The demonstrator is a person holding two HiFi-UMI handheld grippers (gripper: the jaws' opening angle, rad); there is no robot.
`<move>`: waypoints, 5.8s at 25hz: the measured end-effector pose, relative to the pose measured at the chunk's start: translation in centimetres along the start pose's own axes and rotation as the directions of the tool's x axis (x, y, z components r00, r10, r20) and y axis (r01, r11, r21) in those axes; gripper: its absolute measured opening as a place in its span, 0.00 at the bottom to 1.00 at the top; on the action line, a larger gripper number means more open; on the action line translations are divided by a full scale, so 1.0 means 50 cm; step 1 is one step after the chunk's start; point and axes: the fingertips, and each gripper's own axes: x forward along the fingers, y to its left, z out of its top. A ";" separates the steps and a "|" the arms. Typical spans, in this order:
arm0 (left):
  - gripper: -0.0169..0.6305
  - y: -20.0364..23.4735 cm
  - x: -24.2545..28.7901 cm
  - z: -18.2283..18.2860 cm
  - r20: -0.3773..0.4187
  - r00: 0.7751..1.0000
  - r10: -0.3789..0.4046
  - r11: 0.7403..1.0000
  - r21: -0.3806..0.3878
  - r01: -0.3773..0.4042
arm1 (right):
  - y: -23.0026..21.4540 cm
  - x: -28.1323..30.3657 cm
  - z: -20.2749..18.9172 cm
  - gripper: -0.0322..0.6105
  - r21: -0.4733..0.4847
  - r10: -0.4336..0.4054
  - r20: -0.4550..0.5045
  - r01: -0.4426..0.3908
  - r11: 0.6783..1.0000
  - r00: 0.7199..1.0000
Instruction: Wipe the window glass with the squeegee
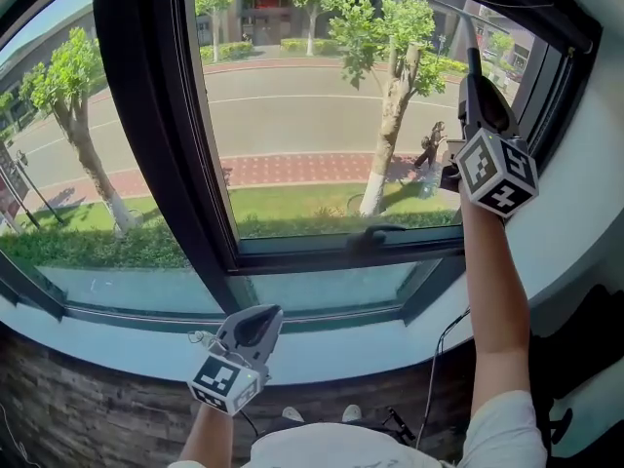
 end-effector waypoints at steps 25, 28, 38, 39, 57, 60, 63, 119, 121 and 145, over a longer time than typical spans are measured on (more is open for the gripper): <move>0.05 -0.055 0.038 0.055 0.039 0.997 0.066 0.998 0.006 -0.066 | -0.019 0.026 -0.041 0.21 -0.015 0.050 0.002 -0.050 0.999 0.999; 0.05 -0.050 0.040 0.058 0.043 0.997 0.070 0.997 0.025 -0.071 | -0.014 0.003 -0.063 0.21 -0.067 0.062 -0.018 -0.063 0.996 0.998; 0.05 -0.033 0.039 0.064 0.056 0.993 0.100 0.995 0.008 -0.100 | -0.017 -0.039 -0.113 0.21 -0.060 0.079 -0.062 -0.083 0.995 0.995; 0.05 -0.035 0.039 0.061 0.054 0.994 0.098 0.995 0.007 -0.098 | -0.016 -0.044 -0.120 0.21 -0.058 0.080 -0.068 -0.084 0.995 0.994; 0.05 -0.073 0.054 0.054 0.046 0.997 0.057 0.998 0.020 -0.058 | -0.011 -0.147 -0.239 0.21 -0.025 0.098 -0.172 -0.104 0.994 0.980; 0.05 -0.082 0.055 0.049 0.037 0.999 0.040 0.999 0.031 -0.042 | -0.011 -0.165 -0.258 0.21 -0.016 0.098 -0.189 -0.103 0.995 0.977; 0.05 -0.085 0.059 0.050 0.029 0.999 0.039 0.999 0.034 -0.040 | -0.009 -0.178 -0.274 0.21 -0.010 0.098 -0.202 -0.102 0.995 0.974; 0.05 -0.078 0.078 0.001 -0.063 0.994 0.089 0.996 0.009 -0.089 | 0.020 -0.519 -0.721 0.21 0.073 0.121 -0.566 -0.097 0.993 0.815; 0.05 -0.082 0.080 -0.001 -0.069 0.994 0.090 0.996 0.008 -0.090 | 0.019 -0.526 -0.731 0.21 0.082 0.125 -0.578 -0.096 0.992 0.807; 0.05 -0.155 0.040 -0.014 -0.078 0.971 0.224 0.974 -0.002 -0.225 | -0.028 -0.602 -0.614 0.21 0.161 0.142 -0.511 -0.068 0.985 0.848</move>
